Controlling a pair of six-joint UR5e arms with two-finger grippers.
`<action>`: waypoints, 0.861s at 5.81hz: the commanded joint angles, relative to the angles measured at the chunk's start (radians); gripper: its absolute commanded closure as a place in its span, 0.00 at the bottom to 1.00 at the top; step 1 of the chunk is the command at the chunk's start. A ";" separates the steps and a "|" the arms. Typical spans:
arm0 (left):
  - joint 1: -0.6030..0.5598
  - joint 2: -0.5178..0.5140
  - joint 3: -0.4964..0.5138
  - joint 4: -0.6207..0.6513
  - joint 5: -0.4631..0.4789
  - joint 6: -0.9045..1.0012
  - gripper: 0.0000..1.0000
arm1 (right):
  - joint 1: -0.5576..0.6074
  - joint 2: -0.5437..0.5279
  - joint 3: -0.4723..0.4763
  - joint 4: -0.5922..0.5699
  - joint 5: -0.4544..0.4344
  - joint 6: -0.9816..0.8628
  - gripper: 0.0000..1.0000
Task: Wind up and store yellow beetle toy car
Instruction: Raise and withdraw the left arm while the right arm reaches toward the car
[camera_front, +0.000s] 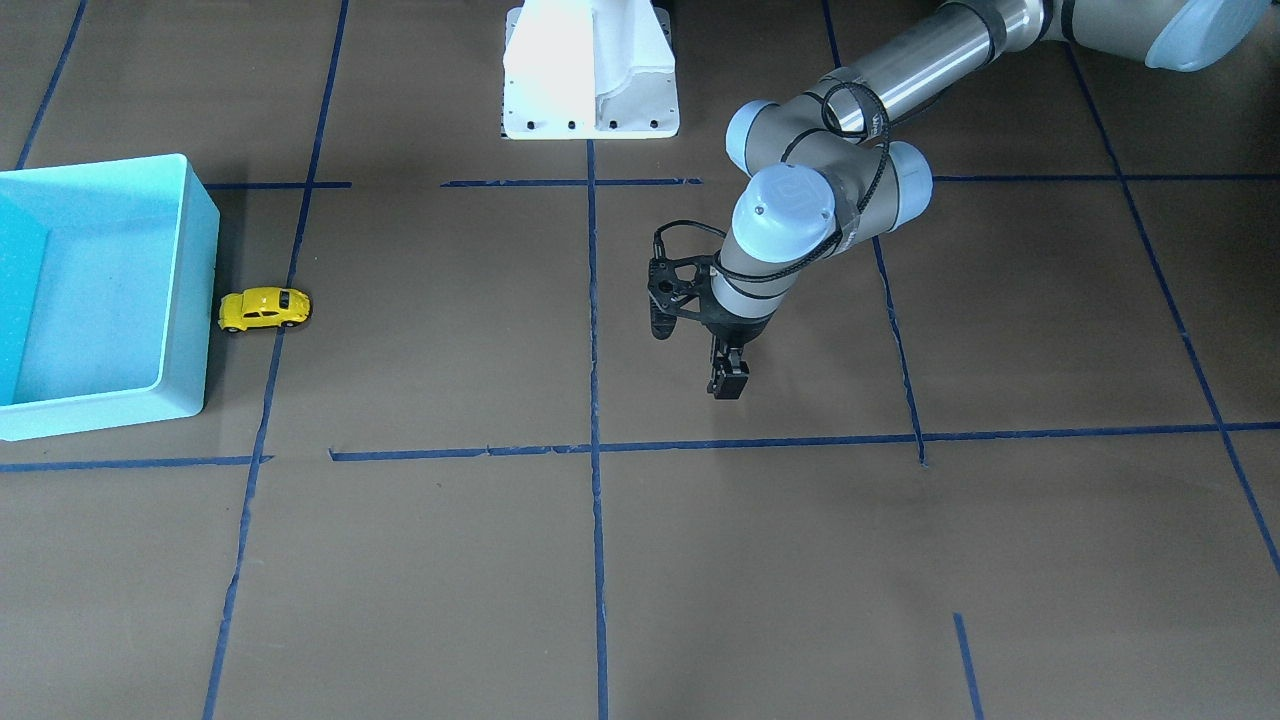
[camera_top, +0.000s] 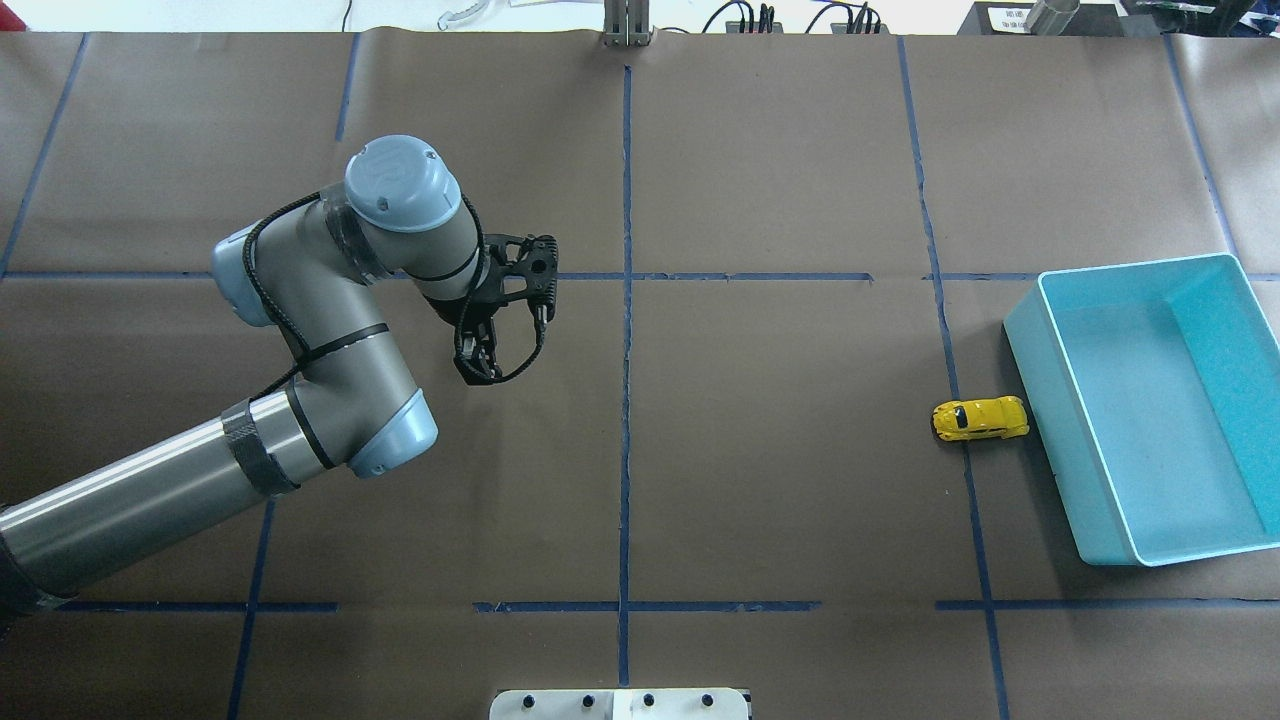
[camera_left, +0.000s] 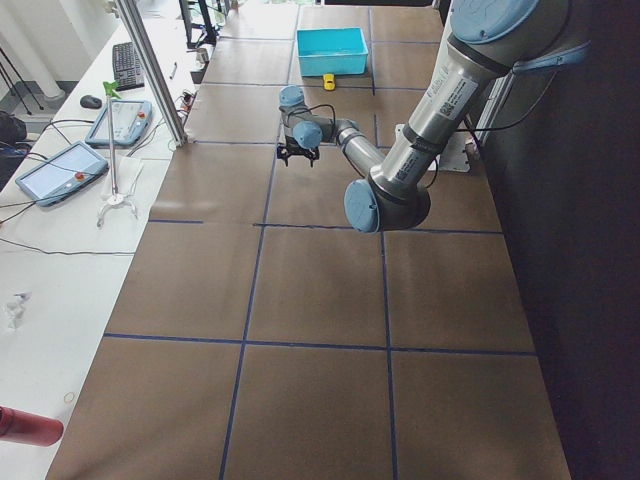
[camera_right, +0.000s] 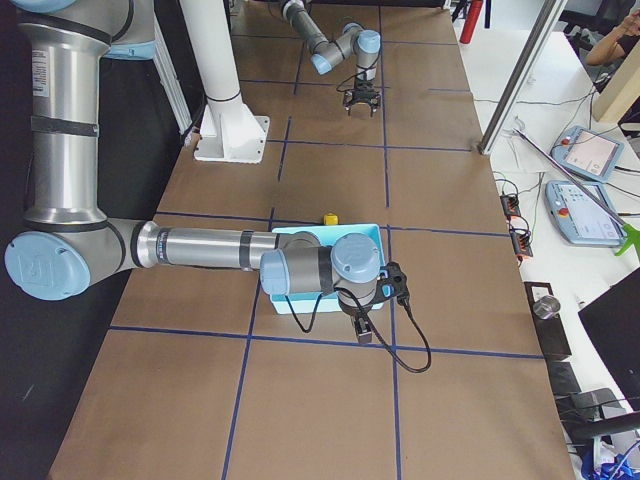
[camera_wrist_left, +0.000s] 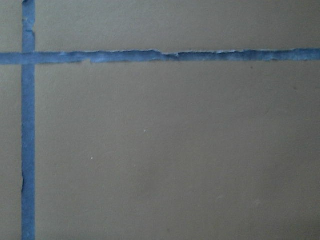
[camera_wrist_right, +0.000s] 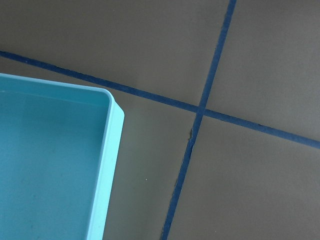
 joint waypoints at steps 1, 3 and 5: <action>-0.120 0.076 0.000 0.057 -0.099 0.000 0.00 | -0.054 0.048 0.038 -0.001 0.016 -0.006 0.00; -0.302 0.157 -0.123 0.196 -0.217 0.000 0.00 | -0.195 0.219 0.076 -0.009 -0.066 -0.005 0.00; -0.413 0.337 -0.264 0.253 -0.205 -0.002 0.00 | -0.296 0.260 0.124 -0.015 -0.075 0.001 0.00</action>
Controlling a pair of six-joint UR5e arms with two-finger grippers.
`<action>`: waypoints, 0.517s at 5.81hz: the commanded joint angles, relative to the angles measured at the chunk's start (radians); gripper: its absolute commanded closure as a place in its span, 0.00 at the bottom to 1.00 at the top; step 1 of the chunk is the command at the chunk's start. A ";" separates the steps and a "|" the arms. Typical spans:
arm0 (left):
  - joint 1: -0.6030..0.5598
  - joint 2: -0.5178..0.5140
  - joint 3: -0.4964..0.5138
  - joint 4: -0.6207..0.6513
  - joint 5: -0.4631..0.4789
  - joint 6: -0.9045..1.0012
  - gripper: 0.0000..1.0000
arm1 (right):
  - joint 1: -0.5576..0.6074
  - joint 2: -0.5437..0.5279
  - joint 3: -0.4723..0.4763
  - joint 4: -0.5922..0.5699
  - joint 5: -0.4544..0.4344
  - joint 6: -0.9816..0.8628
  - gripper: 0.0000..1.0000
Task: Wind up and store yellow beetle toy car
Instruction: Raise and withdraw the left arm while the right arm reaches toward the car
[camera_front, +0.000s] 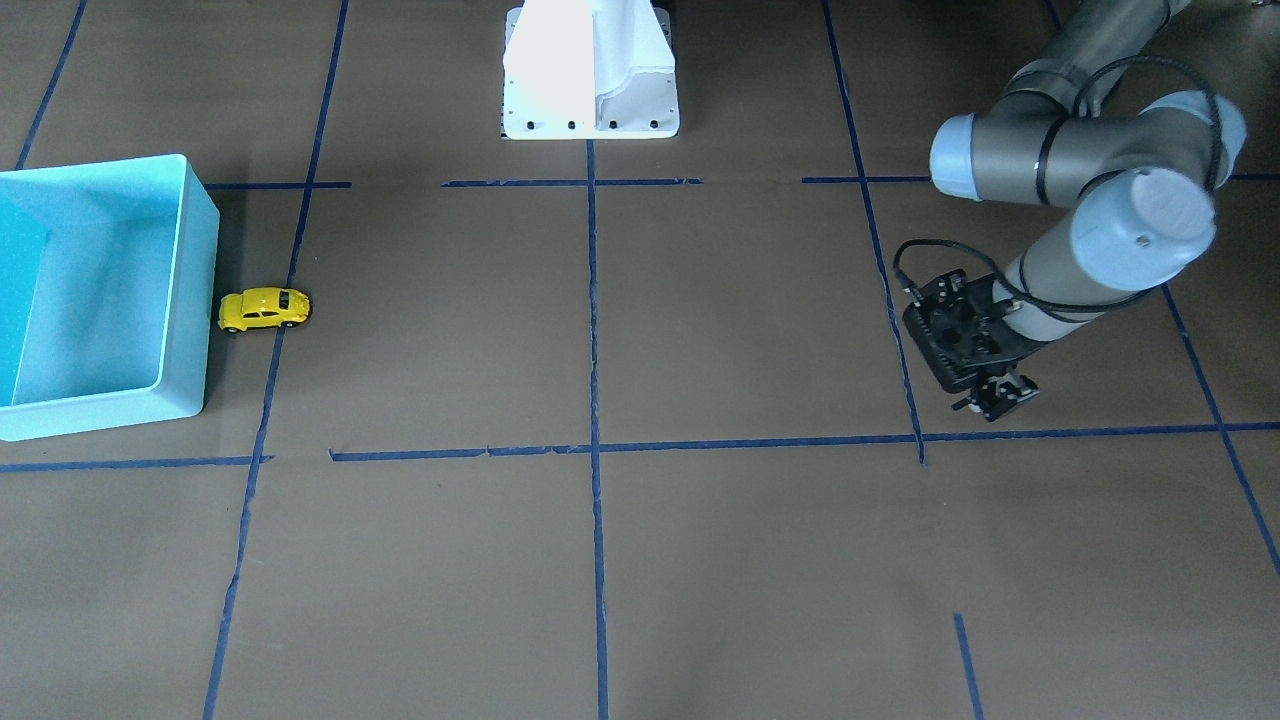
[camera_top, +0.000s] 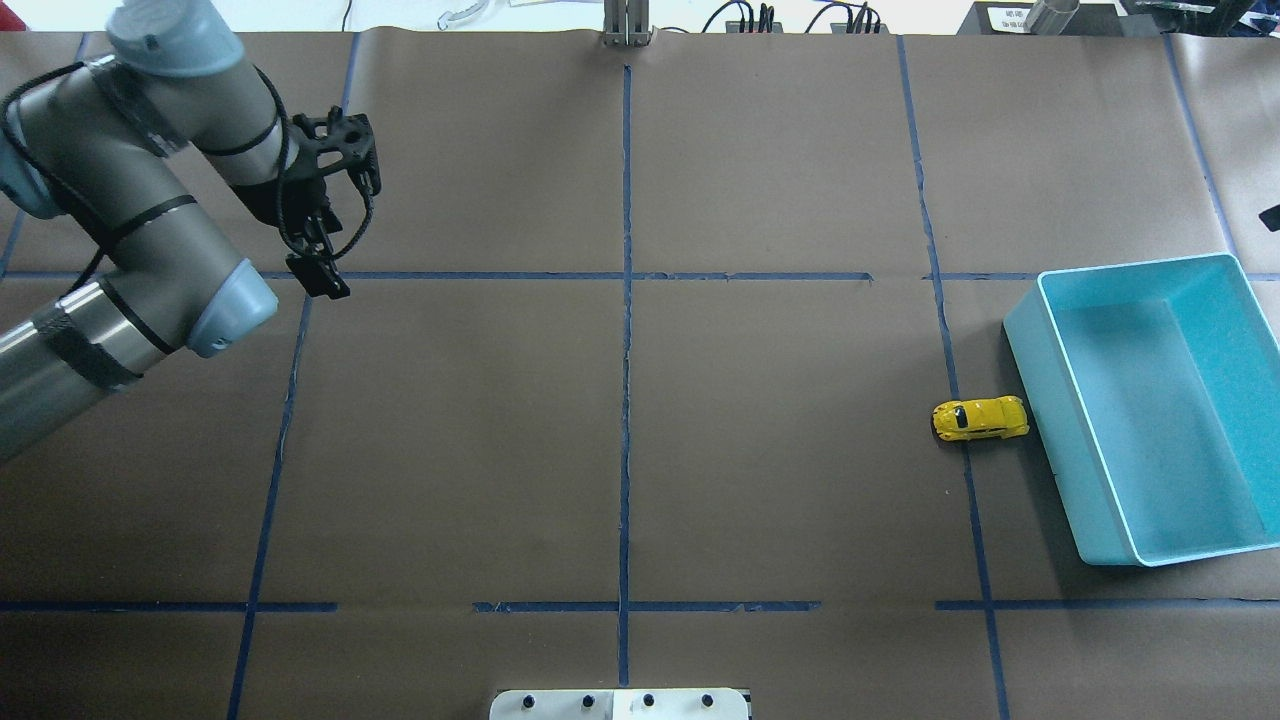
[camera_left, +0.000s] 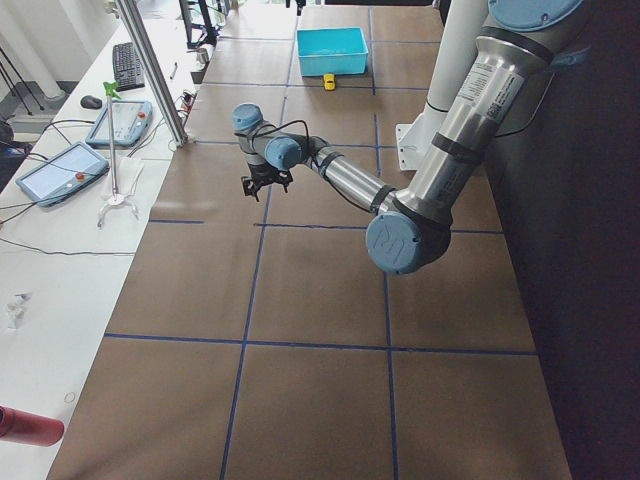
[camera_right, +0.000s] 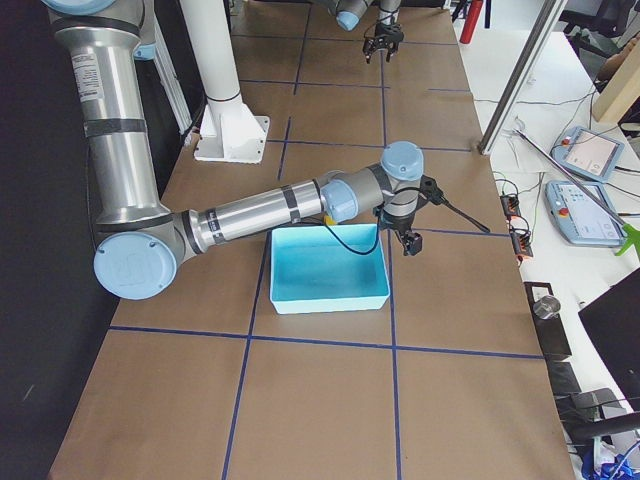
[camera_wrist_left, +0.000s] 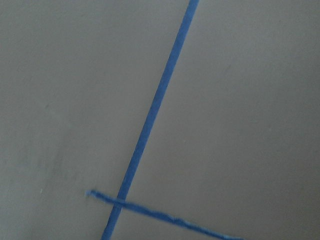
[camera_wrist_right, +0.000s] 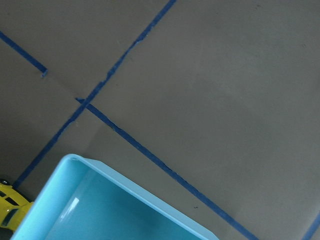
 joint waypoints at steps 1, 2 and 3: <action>-0.127 0.150 -0.030 0.024 0.002 0.000 0.00 | -0.097 -0.039 0.141 -0.004 0.001 -0.013 0.00; -0.198 0.179 -0.021 0.045 0.000 -0.017 0.00 | -0.201 -0.083 0.201 -0.005 -0.010 -0.010 0.00; -0.256 0.193 0.016 0.121 -0.004 -0.178 0.00 | -0.287 -0.050 0.205 -0.042 -0.060 -0.005 0.00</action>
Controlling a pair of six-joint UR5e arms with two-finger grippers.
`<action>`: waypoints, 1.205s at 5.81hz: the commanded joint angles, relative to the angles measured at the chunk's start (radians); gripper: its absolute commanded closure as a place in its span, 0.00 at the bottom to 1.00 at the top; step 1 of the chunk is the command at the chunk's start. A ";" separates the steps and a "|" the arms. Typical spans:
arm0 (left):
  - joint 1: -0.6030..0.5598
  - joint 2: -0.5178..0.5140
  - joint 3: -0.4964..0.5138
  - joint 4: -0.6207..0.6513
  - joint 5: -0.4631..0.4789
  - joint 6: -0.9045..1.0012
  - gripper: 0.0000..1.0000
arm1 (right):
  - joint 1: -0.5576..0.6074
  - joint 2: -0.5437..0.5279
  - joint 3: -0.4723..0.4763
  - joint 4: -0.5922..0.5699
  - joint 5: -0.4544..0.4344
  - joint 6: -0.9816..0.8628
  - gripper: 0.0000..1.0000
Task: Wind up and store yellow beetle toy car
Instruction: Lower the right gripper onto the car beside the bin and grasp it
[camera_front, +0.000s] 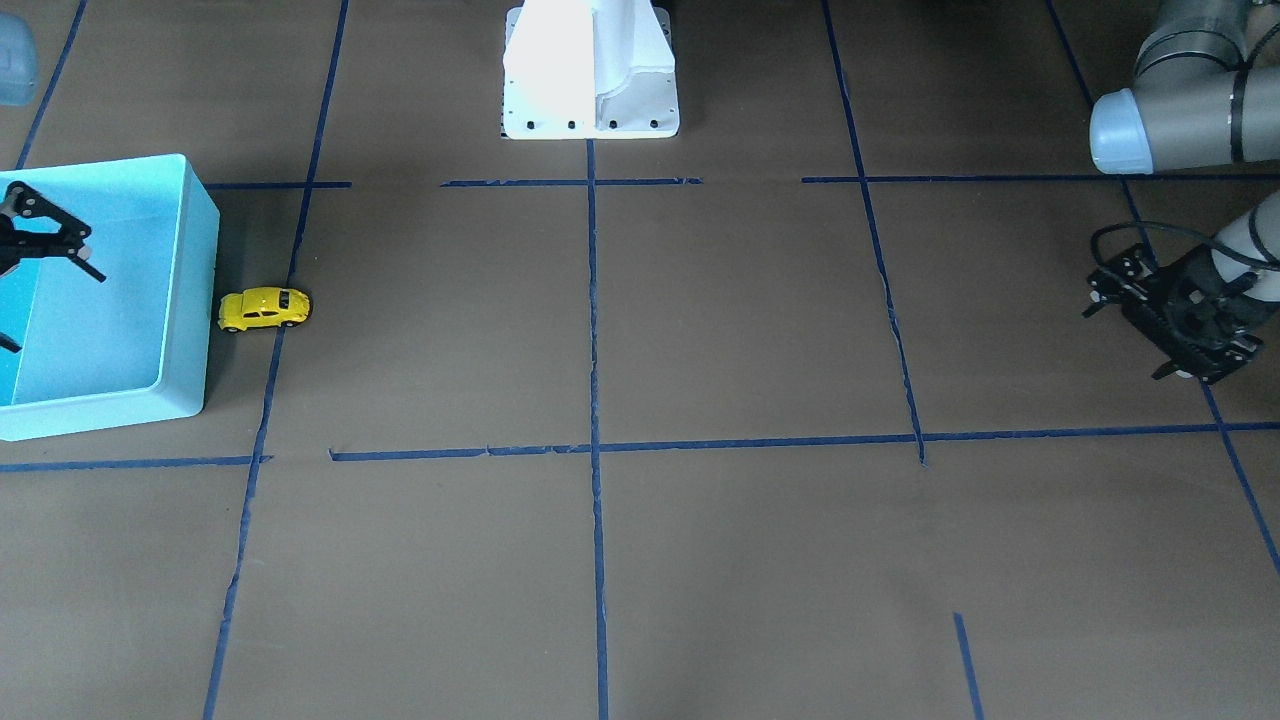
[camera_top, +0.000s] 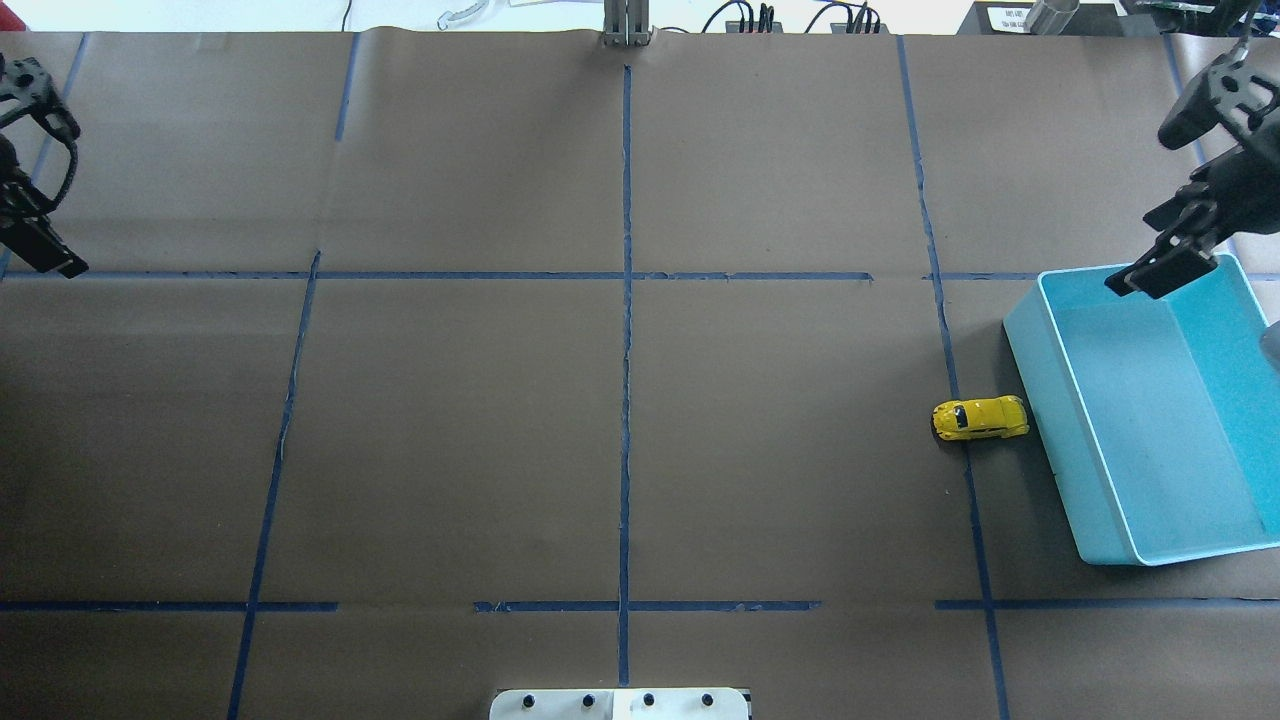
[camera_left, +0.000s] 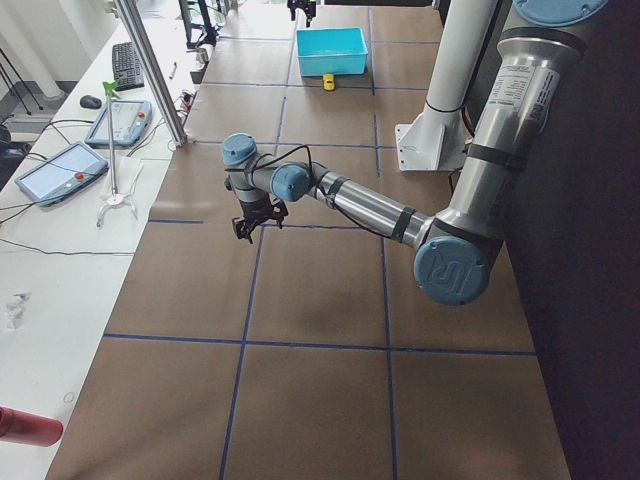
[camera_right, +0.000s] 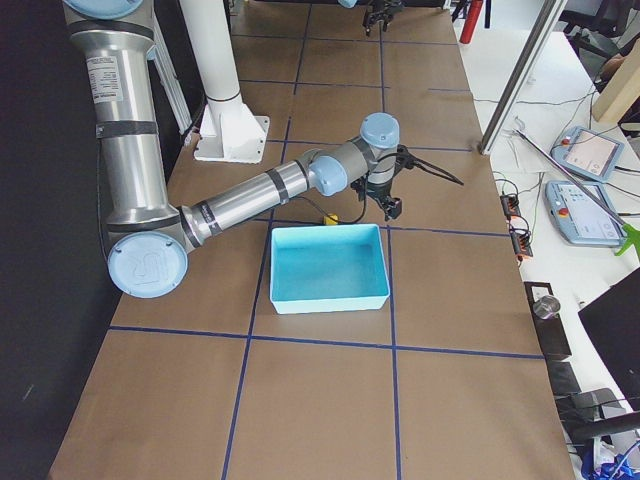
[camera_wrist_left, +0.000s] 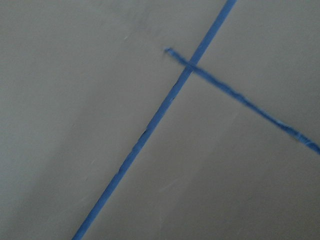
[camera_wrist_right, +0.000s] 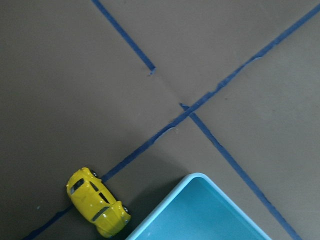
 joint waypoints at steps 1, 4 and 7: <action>-0.082 0.023 0.012 0.066 -0.005 -0.285 0.00 | -0.129 0.014 0.046 -0.047 -0.062 -0.006 0.00; -0.305 0.159 0.005 0.066 -0.107 -0.300 0.00 | -0.341 0.040 0.045 -0.048 -0.246 -0.203 0.00; -0.338 0.176 0.021 0.060 -0.105 -0.300 0.00 | -0.430 -0.039 0.037 -0.031 -0.373 -0.370 0.00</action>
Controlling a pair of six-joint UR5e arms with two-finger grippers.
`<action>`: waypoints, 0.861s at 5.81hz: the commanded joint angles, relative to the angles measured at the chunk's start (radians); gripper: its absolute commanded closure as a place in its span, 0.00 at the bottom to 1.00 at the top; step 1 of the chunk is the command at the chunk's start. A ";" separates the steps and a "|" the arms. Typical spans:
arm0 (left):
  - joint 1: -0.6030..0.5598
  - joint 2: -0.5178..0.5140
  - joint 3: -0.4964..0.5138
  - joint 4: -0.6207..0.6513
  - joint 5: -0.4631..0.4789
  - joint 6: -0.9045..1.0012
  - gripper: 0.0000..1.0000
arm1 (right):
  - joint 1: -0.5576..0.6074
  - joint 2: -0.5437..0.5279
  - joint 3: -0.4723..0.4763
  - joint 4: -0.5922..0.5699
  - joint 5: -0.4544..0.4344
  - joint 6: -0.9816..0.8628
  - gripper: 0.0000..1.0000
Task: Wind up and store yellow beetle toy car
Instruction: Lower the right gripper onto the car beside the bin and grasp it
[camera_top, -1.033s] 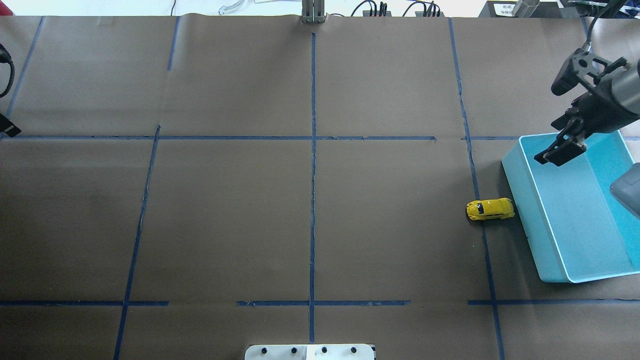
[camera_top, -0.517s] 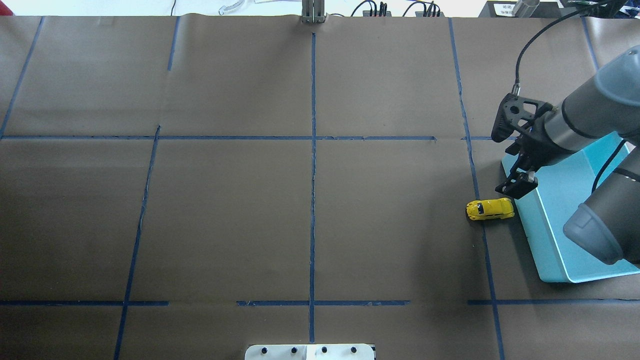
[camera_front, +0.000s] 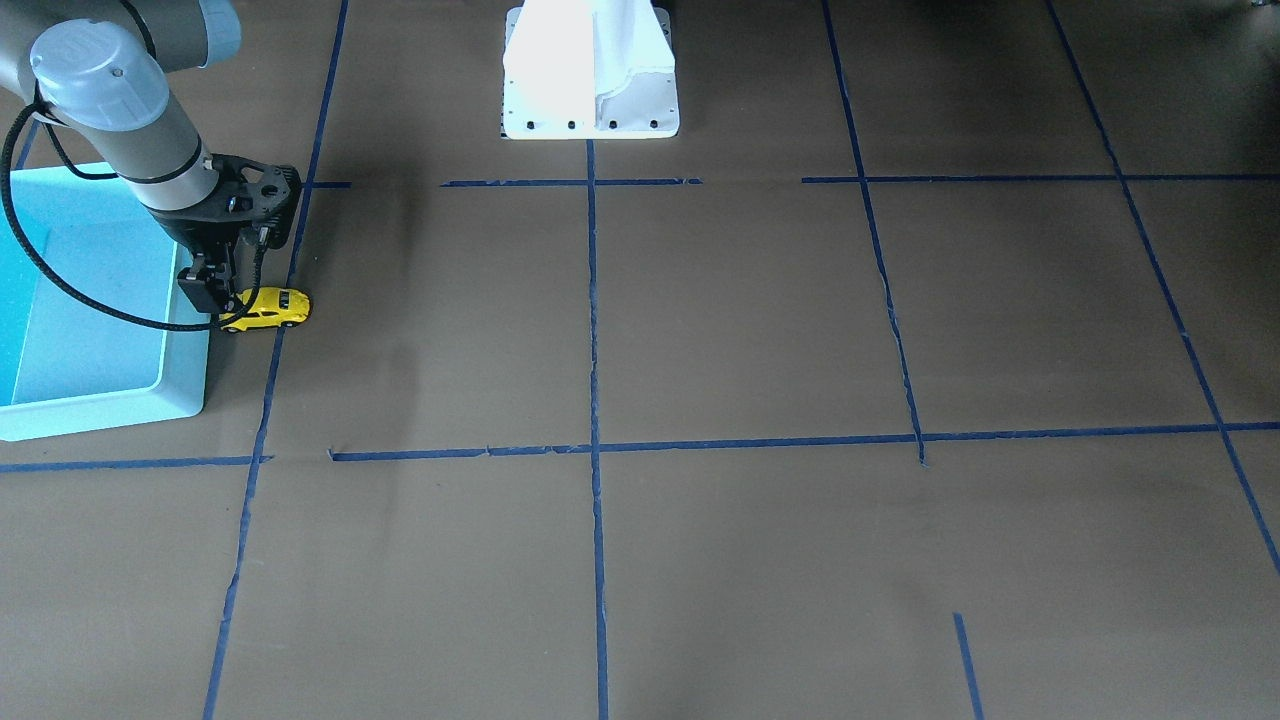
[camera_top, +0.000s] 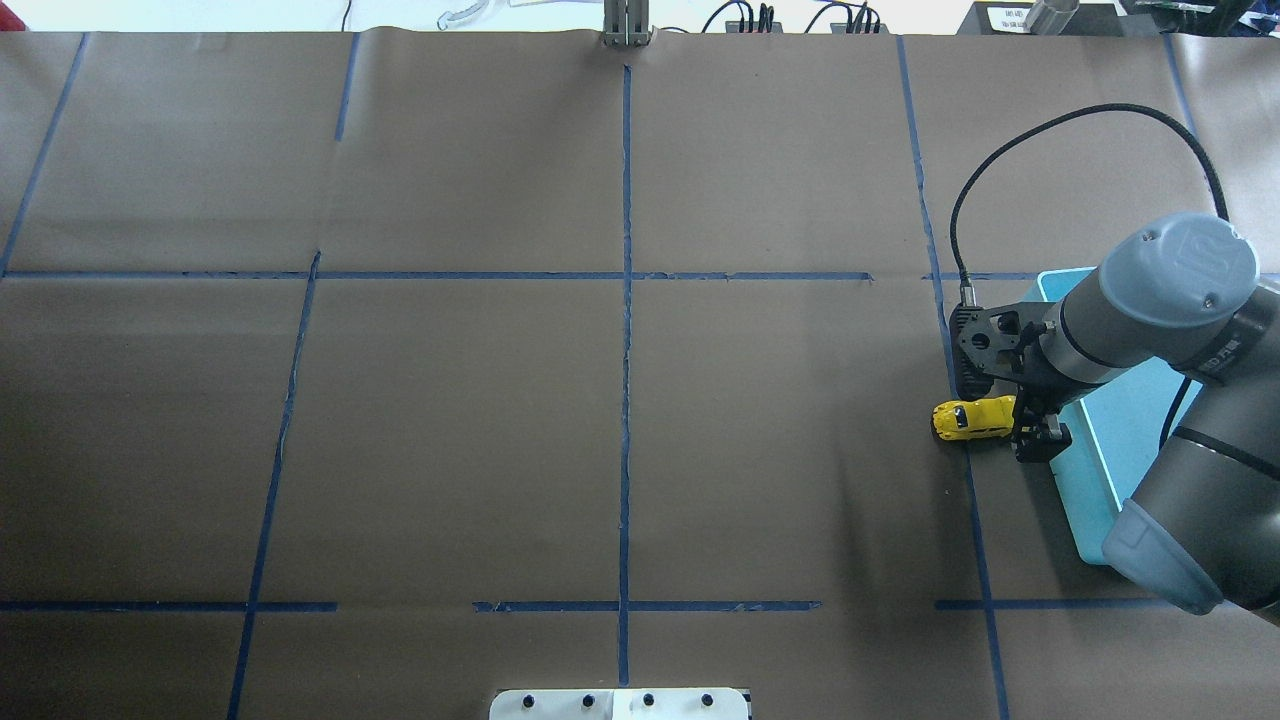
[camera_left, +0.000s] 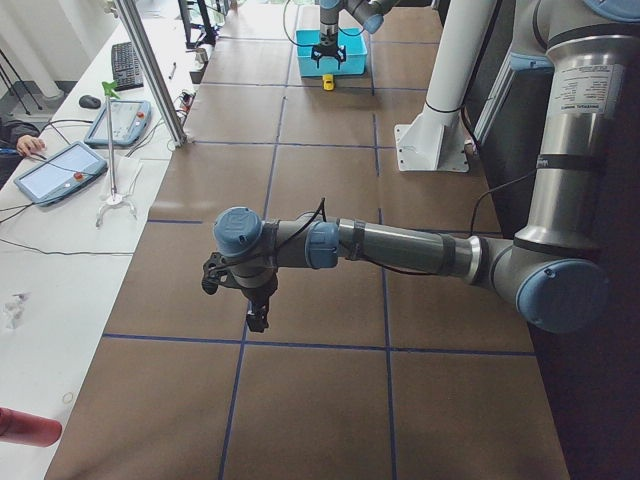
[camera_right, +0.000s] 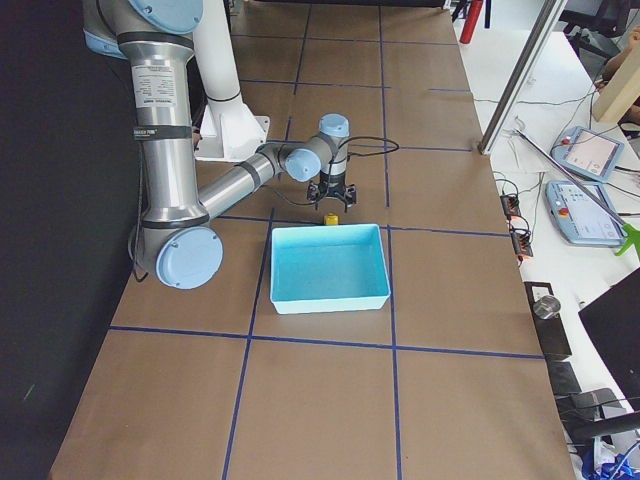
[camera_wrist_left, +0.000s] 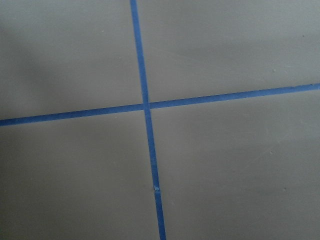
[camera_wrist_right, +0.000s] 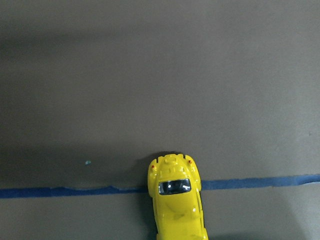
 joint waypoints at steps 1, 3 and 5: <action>-0.004 0.003 0.020 -0.001 0.001 0.000 0.00 | -0.038 -0.005 -0.034 0.005 -0.027 -0.023 0.00; -0.003 0.007 0.019 -0.006 -0.003 0.000 0.00 | -0.055 0.043 -0.082 0.005 -0.051 -0.023 0.00; -0.003 0.007 0.019 -0.006 -0.003 0.001 0.00 | -0.067 0.051 -0.087 0.005 -0.079 -0.023 0.00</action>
